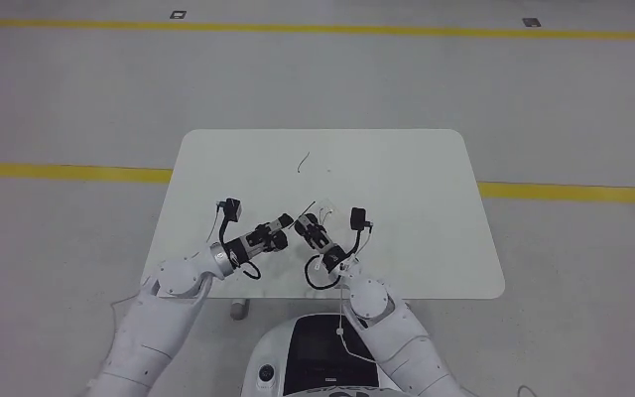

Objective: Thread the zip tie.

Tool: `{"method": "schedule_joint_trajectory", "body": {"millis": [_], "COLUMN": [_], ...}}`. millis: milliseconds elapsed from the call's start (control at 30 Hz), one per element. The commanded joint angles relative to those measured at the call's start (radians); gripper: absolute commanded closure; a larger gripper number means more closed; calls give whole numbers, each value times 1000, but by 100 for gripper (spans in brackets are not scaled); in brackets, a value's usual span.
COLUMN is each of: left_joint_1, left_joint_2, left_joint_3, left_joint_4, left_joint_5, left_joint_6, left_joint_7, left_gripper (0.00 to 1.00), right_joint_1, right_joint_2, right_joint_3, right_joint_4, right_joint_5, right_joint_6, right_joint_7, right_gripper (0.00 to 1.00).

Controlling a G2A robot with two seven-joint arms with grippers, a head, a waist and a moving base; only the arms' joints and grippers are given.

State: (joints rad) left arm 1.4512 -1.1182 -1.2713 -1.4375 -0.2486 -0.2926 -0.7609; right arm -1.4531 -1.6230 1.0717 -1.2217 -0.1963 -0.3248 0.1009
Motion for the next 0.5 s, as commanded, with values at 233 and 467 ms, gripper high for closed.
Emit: {"method": "schedule_joint_trajectory", "body": {"millis": [233,467], "left_joint_1": [-9,-19], "left_joint_2": [6,9], "left_joint_3": [3,17], "left_joint_4": [21,34], "left_joint_5": [-2,-4], "left_joint_6": [10,25], "left_joint_7": [5,8], "left_gripper": [43,60], "right_joint_1": [-3,-4], "right_joint_2": [8,14], "right_joint_3": [-4,-4], "right_joint_4": [-9,-8], "right_joint_5": [10,21], "right_joint_6": [1,-8], "right_joint_7": [24,16], "right_gripper": [100,100]}}
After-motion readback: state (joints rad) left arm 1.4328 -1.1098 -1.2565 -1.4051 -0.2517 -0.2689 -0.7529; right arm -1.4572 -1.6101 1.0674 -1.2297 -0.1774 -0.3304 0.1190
